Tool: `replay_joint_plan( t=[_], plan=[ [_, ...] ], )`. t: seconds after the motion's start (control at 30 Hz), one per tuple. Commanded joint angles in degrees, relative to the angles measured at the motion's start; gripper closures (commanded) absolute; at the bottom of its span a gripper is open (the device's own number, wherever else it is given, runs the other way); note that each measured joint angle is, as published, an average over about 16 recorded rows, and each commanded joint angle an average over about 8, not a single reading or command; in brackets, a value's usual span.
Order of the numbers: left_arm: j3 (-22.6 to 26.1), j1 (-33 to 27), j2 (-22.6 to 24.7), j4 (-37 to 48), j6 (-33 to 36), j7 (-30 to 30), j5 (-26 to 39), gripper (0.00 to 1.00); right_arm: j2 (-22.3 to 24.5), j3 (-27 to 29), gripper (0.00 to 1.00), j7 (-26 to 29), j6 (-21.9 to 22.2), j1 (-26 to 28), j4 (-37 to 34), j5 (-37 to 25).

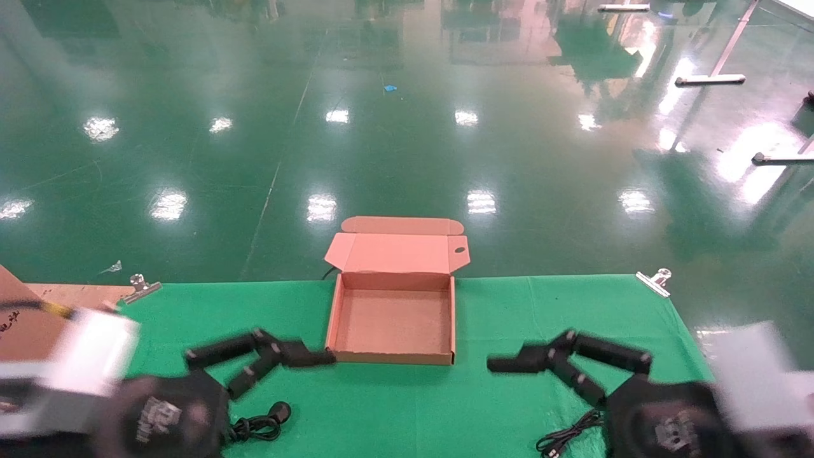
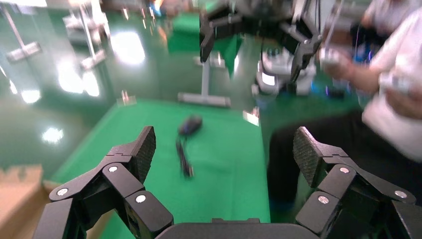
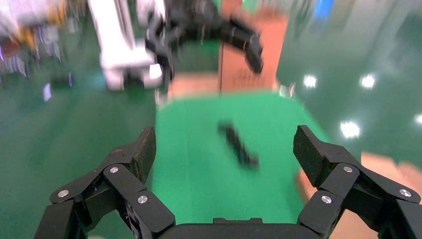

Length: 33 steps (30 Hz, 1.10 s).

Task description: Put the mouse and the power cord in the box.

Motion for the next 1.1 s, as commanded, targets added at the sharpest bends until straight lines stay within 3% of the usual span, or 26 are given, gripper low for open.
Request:
replay_joint_plan(
  t=[0.03, 0.37, 0.5, 0.6, 0.8, 1.1],
  plan=[
    [1.5, -0.5, 0.9, 0.7, 0.1, 0.4, 2.8, 0.00, 0.3, -1.3, 0.00, -0.6, -0.6, 1.4, 0.3, -3.8],
    [11.2, -10.5, 4.8, 11.5, 0.9, 5.2, 26.6, 0.00, -6.2, -15.0, 0.00, -4.8, -1.4, 13.0, 0.0, -37.1],
    [14.6, -13.9, 7.6, 17.6, -0.6, 7.6, 34.9, 0.00, -10.7, -20.4, 0.00, -7.1, 0.3, 15.9, -2.2, -49.6],
    [16.8, -16.0, 10.0, 22.8, -2.7, 9.7, 40.3, 0.00, -14.1, -23.1, 0.00, -9.7, 2.8, 16.6, -6.3, -55.7],
    [19.8, -19.2, 15.2, 35.3, -8.5, 14.3, 47.6, 0.00, -20.4, -26.3, 0.00, -16.5, 9.2, 17.4, -19.0, -62.5],
    [21.2, -22.8, 21.1, 52.9, -17.1, 22.0, 51.6, 0.00, -29.0, -26.8, 0.00, -27.2, 16.8, 20.2, -40.8, -62.7]
  ],
)
